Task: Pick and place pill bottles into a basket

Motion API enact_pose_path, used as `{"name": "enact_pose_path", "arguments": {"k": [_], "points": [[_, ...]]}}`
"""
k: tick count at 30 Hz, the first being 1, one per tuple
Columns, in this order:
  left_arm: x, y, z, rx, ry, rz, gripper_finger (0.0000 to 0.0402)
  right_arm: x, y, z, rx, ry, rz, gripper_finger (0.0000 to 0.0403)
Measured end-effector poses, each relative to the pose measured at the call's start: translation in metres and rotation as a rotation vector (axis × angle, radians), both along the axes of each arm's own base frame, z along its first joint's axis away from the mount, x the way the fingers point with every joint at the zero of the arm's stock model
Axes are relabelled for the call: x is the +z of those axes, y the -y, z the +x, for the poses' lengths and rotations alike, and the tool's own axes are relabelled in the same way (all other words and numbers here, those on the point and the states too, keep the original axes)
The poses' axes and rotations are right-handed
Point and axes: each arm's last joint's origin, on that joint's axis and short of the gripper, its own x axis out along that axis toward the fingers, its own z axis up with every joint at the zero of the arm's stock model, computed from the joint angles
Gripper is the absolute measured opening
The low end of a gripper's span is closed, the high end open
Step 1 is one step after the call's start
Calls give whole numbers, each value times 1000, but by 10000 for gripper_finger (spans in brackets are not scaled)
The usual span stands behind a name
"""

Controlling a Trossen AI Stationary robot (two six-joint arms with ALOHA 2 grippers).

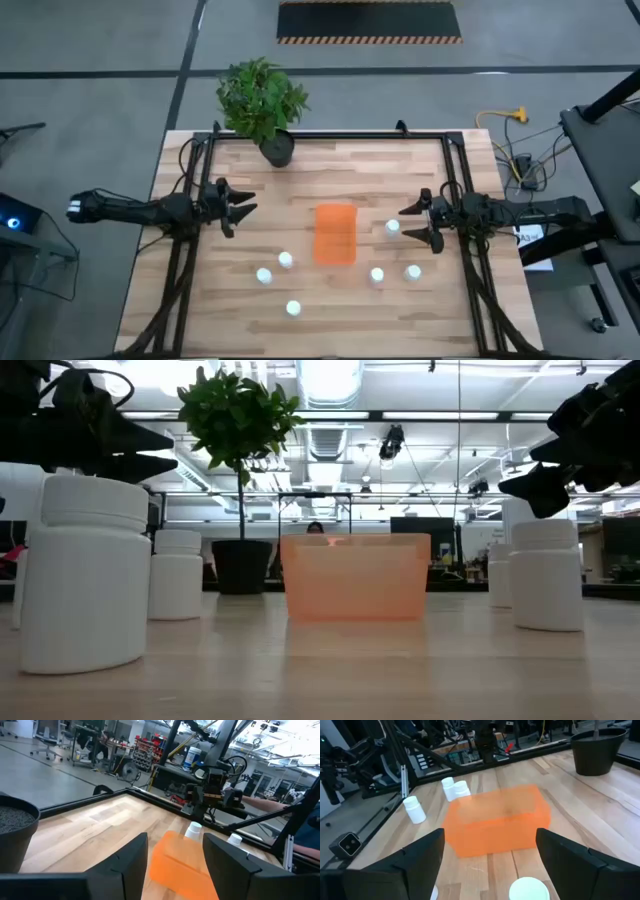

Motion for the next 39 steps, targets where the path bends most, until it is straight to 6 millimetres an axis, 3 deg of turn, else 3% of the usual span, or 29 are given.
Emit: {"name": "enact_pose_path", "arguments": {"k": [39], "points": [[0,0,0,0,0,0,173,0,0,0,0,0,0,305]]}}
